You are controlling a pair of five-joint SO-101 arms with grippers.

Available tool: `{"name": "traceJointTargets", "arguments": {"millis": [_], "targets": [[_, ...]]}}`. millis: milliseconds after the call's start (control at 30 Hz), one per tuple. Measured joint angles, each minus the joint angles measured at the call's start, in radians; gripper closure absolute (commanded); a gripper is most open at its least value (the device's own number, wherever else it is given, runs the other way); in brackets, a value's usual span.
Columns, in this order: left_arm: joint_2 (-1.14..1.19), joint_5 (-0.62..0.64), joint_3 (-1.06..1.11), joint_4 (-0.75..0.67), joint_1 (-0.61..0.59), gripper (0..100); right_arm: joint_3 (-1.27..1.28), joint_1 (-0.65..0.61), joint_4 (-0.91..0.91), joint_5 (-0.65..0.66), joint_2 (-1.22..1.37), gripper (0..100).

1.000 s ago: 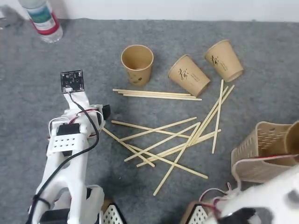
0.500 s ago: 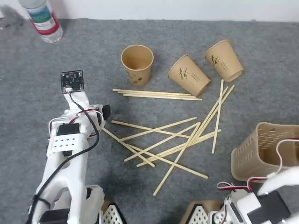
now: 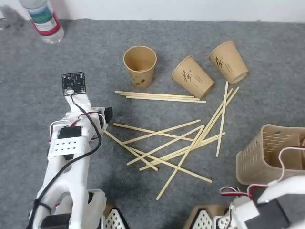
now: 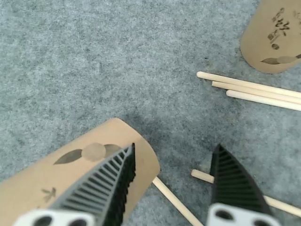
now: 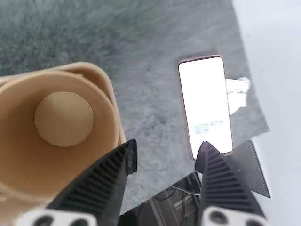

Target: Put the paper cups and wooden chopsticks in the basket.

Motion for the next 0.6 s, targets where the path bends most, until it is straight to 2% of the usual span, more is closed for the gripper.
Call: {"name": "traceJointTargets", "arguments": {"millis": [333,600], "targets": [[0.0,0.0,0.0,0.0,0.0,74,-0.012,-0.044,-0.029,0.031,0.003,78.6],[0.0,0.0,0.0,0.0,0.0,74,-0.028,-0.299,-0.032,0.519,-0.101,78.3]]}}
